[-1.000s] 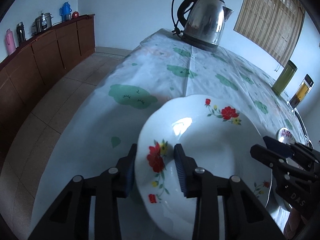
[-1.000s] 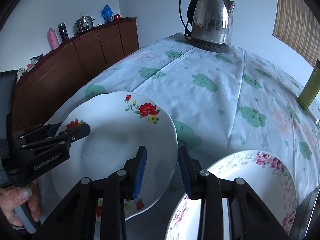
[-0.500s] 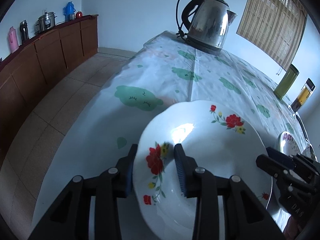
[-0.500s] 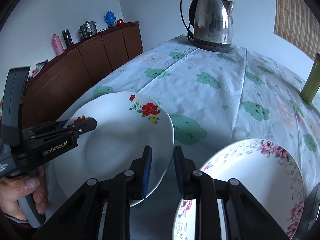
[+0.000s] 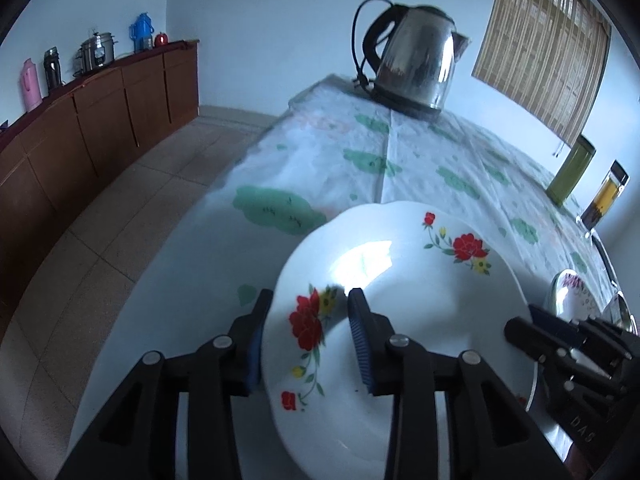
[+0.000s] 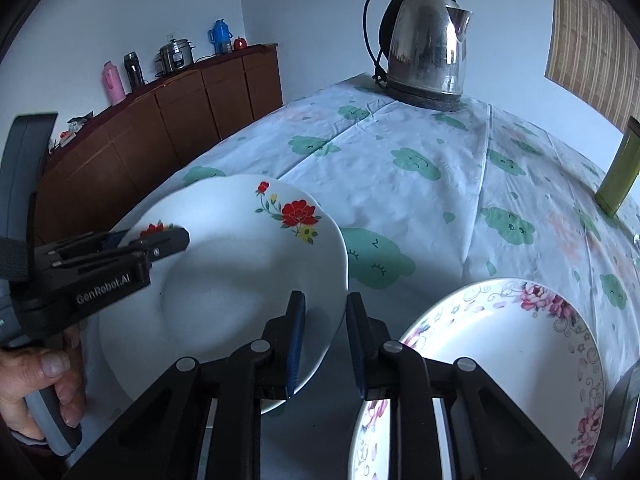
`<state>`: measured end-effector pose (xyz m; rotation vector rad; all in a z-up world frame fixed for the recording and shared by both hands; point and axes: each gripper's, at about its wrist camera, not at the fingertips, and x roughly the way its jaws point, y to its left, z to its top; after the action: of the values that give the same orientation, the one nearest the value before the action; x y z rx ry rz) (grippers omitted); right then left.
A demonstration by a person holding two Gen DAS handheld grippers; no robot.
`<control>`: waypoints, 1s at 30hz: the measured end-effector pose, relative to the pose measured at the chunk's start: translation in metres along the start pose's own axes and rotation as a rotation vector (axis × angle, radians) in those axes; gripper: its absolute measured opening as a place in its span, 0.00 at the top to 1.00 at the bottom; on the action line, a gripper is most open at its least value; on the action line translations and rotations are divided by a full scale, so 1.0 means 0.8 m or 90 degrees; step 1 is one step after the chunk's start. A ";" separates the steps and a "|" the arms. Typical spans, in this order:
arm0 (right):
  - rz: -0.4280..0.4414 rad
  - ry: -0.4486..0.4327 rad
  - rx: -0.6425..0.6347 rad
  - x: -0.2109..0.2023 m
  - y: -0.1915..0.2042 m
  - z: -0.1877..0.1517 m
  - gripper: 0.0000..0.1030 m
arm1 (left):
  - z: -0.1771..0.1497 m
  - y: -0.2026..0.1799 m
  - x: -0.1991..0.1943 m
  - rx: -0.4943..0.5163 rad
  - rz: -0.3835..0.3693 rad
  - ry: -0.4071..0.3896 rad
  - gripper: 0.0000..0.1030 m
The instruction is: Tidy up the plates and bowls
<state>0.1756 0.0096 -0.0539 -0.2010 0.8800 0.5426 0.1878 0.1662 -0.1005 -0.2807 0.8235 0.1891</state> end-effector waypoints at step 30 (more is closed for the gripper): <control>0.031 -0.025 0.038 -0.035 -0.011 -0.001 0.78 | 0.006 -0.003 -0.017 -0.019 -0.051 -0.038 0.67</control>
<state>0.1652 -0.0080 -0.0329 -0.1140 0.8631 0.5631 0.1830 0.1649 -0.0870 -0.3346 0.7497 0.1340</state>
